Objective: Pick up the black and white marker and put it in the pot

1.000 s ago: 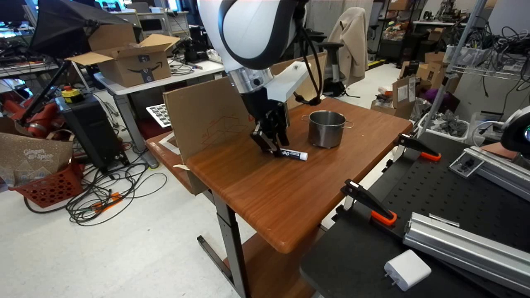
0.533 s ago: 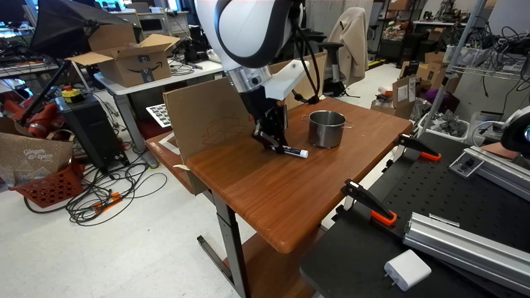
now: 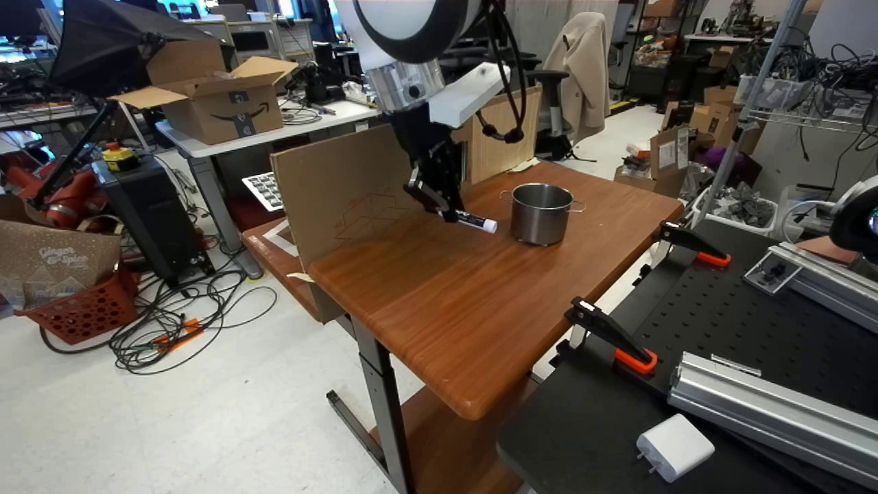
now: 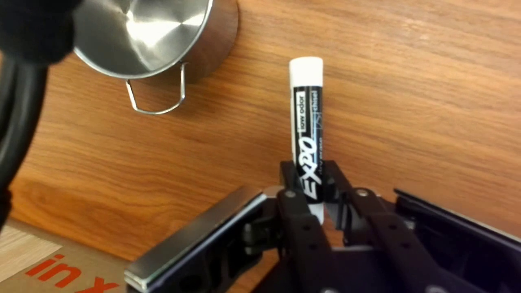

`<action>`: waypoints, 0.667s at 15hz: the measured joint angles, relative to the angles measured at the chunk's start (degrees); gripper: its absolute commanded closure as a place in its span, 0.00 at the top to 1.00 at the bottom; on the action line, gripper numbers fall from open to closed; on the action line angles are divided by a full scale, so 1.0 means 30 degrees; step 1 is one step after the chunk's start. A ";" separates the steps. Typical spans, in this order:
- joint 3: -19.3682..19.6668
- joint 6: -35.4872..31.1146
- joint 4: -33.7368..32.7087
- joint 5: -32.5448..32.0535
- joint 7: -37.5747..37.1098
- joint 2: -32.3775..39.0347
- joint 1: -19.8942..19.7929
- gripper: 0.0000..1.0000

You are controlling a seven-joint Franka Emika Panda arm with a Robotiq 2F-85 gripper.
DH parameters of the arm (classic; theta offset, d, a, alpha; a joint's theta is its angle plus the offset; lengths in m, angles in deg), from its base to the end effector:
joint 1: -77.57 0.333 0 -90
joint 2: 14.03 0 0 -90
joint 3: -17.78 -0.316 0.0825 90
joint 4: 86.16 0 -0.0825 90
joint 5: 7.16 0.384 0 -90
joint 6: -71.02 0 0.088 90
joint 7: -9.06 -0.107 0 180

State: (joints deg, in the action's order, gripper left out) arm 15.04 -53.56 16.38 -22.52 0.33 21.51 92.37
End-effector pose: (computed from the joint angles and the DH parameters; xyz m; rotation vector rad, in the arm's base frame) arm 0.6046 0.1788 0.1880 2.8694 0.4729 -0.2726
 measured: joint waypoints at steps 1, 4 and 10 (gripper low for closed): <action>0.0006 -0.0301 0.0343 0.0000 -0.0241 -0.0408 0.0000 0.05; 0.0034 -0.1876 0.1994 0.0000 -0.1127 -0.1763 -0.0013 0.05; 0.0801 -0.6113 0.6190 -0.0001 -0.3008 -0.4725 -0.0283 0.05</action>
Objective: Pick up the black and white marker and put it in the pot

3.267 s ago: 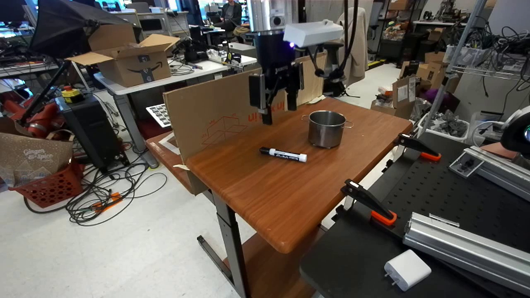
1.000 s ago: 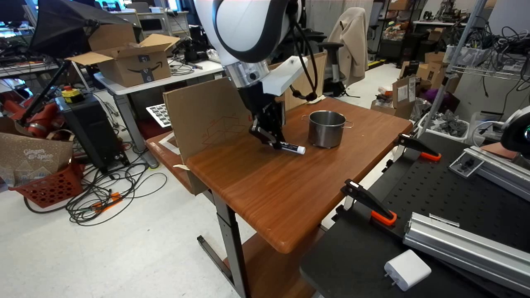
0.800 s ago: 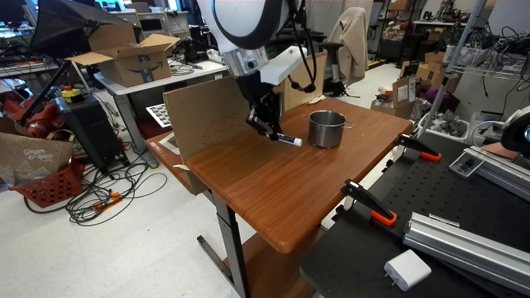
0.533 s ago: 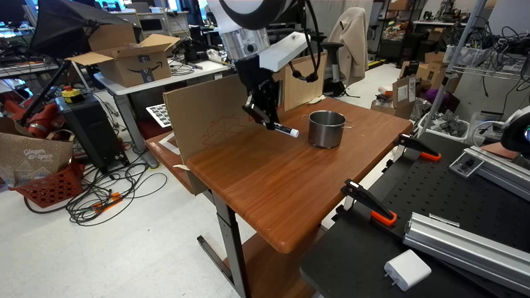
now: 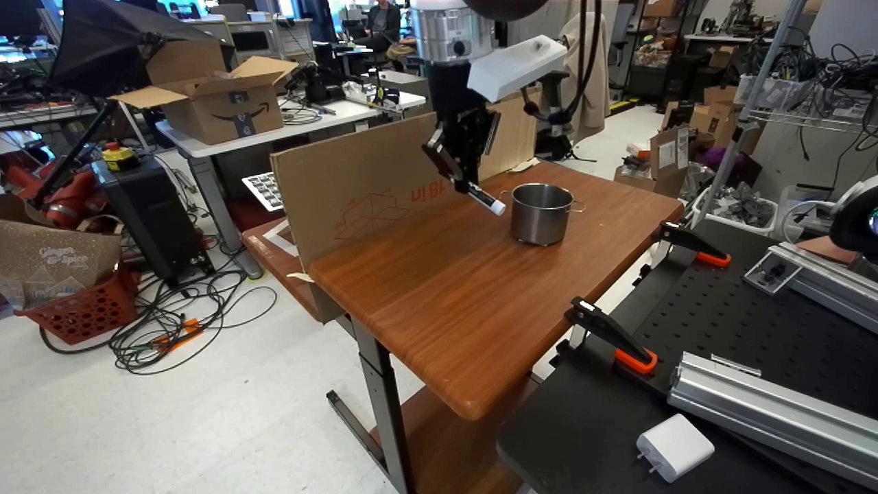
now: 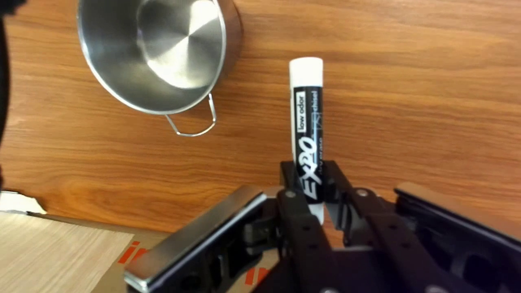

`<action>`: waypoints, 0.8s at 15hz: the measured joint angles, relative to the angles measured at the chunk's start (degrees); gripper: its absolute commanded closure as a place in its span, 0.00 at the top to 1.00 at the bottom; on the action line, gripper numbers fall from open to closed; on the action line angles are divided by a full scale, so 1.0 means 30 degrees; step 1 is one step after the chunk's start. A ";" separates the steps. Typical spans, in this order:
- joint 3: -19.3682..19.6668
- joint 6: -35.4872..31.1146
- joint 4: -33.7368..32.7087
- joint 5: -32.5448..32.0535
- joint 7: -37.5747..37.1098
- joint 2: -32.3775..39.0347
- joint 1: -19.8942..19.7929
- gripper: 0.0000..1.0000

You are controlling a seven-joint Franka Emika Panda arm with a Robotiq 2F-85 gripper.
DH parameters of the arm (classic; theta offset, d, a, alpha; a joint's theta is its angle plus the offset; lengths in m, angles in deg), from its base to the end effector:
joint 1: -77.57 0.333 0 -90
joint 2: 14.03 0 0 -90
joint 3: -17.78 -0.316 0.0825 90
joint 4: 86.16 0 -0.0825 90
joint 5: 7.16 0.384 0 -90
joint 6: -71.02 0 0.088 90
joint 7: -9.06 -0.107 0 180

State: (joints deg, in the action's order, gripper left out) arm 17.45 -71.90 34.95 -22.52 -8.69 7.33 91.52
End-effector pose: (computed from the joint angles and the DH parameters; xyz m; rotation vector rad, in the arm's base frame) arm 0.5617 0.1445 0.2366 2.9802 0.2280 0.0776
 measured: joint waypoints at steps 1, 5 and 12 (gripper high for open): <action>0.0197 -0.0538 0.0607 -0.0009 -0.0258 -0.0481 -0.0087 0.05; 0.1033 -0.2220 0.2683 -0.0471 -0.1469 -0.2030 -0.0206 0.05; 0.2190 -0.4062 0.5008 -0.2282 -0.4141 -0.3267 -0.0521 0.05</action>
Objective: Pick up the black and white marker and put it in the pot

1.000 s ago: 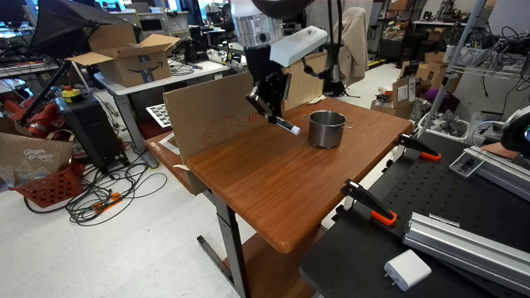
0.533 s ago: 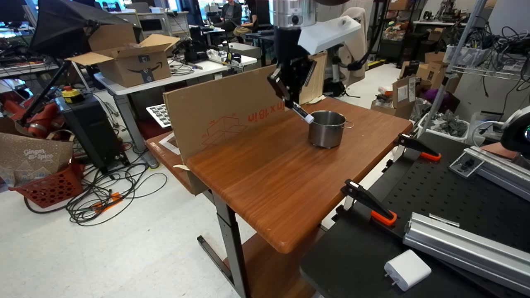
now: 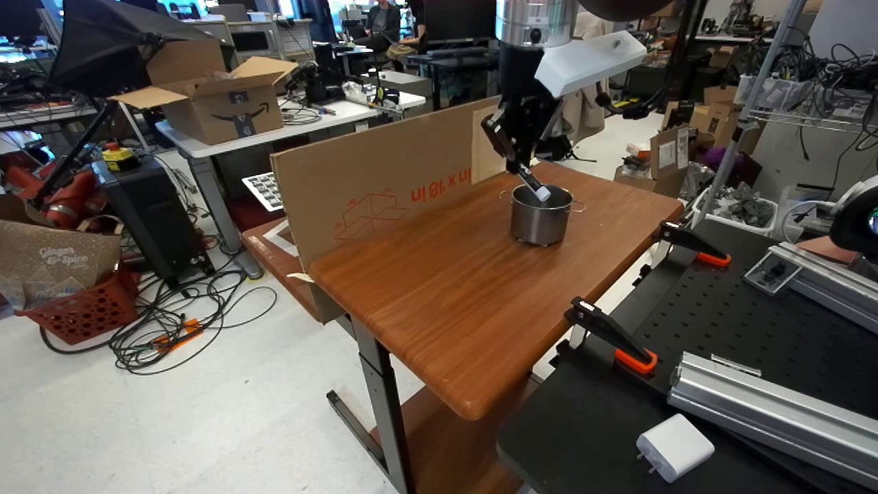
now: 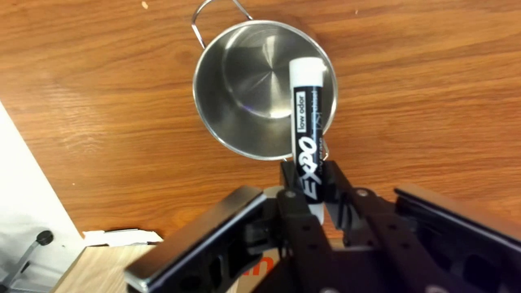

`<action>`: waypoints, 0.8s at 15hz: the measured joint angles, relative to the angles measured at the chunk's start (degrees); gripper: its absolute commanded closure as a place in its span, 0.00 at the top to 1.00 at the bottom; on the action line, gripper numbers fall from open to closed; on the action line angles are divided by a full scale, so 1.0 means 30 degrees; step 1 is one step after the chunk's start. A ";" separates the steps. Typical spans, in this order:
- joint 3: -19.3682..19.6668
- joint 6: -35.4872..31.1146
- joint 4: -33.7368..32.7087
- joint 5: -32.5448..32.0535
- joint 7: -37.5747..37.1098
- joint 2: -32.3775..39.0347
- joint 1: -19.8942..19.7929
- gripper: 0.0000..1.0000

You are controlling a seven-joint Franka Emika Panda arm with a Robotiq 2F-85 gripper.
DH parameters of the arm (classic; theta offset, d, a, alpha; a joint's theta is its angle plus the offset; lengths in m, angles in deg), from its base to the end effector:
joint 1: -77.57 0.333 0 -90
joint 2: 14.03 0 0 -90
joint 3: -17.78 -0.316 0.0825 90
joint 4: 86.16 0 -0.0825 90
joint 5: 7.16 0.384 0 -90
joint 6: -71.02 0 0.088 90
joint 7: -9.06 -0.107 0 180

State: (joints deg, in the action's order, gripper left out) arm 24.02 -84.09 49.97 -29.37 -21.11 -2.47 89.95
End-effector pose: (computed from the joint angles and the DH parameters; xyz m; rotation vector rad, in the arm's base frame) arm 0.5138 0.0678 0.2498 2.9702 -0.1093 0.2733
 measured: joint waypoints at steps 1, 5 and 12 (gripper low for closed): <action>0.0091 -0.0125 0.0130 -0.0053 -0.0167 -0.0041 -0.0120 0.05; 0.0297 -0.0455 0.0361 -0.0085 -0.0482 -0.0045 -0.0502 0.05; 0.0296 -0.0463 0.0362 -0.0084 -0.0663 0.0281 -0.0571 0.05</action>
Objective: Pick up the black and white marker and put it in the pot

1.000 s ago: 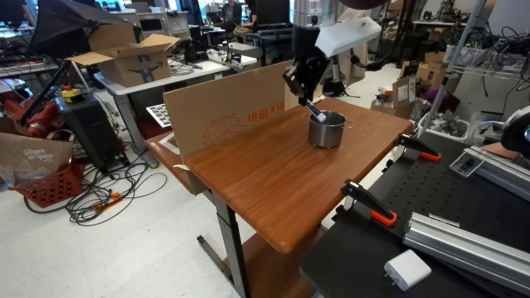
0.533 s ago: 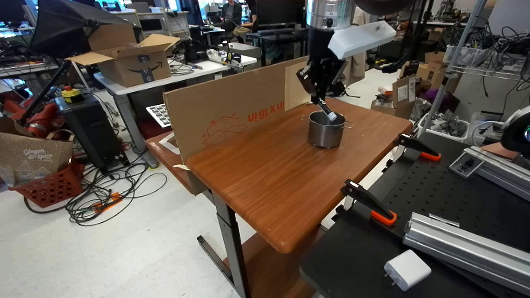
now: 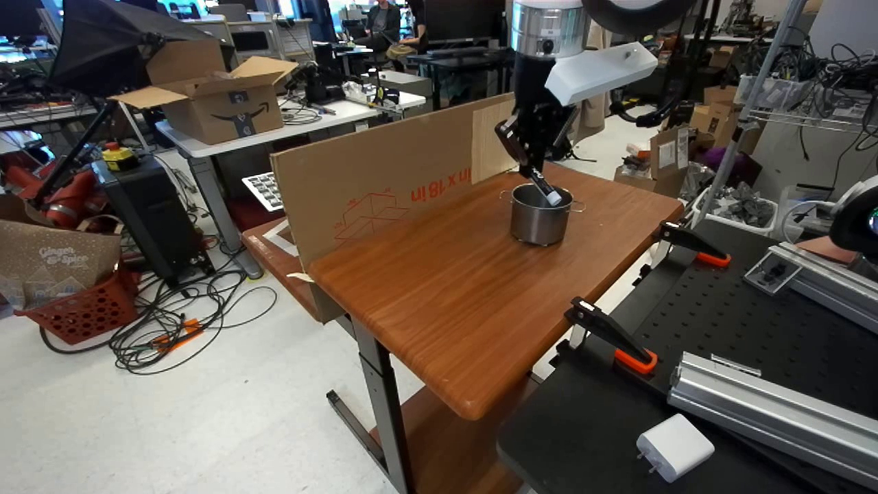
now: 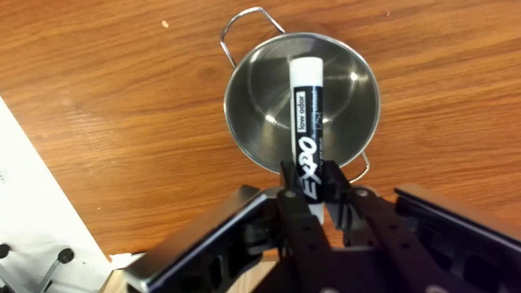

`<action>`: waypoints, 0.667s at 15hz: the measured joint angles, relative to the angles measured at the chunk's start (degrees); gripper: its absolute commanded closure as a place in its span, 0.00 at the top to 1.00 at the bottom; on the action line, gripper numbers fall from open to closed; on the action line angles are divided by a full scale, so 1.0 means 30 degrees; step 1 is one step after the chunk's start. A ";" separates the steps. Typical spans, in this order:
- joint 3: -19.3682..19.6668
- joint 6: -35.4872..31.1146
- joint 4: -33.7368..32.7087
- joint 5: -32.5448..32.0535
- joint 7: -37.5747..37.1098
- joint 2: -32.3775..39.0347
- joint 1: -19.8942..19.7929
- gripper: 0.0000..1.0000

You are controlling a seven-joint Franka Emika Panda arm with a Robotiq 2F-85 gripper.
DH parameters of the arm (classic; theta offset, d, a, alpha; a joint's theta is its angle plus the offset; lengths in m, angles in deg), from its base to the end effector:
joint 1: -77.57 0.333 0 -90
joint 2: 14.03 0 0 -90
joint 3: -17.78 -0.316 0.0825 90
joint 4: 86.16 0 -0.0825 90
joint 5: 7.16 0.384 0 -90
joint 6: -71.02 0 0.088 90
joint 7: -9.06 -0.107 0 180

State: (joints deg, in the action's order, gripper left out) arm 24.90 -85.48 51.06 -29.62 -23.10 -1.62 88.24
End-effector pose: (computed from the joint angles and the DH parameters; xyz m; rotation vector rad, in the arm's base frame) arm 0.5098 0.0451 0.2376 2.9651 -0.2132 0.2565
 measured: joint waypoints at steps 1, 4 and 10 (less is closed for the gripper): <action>0.0001 0.0000 -0.0008 0.0007 -0.0002 0.0092 -0.0007 0.05; 0.0001 0.0000 -0.0133 0.0093 0.0001 0.0505 -0.0040 0.05; -0.0015 -0.0001 -0.0669 0.0130 0.0021 0.1525 0.0009 0.46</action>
State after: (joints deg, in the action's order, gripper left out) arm 24.86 -85.48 49.05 -29.23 -23.04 2.95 88.27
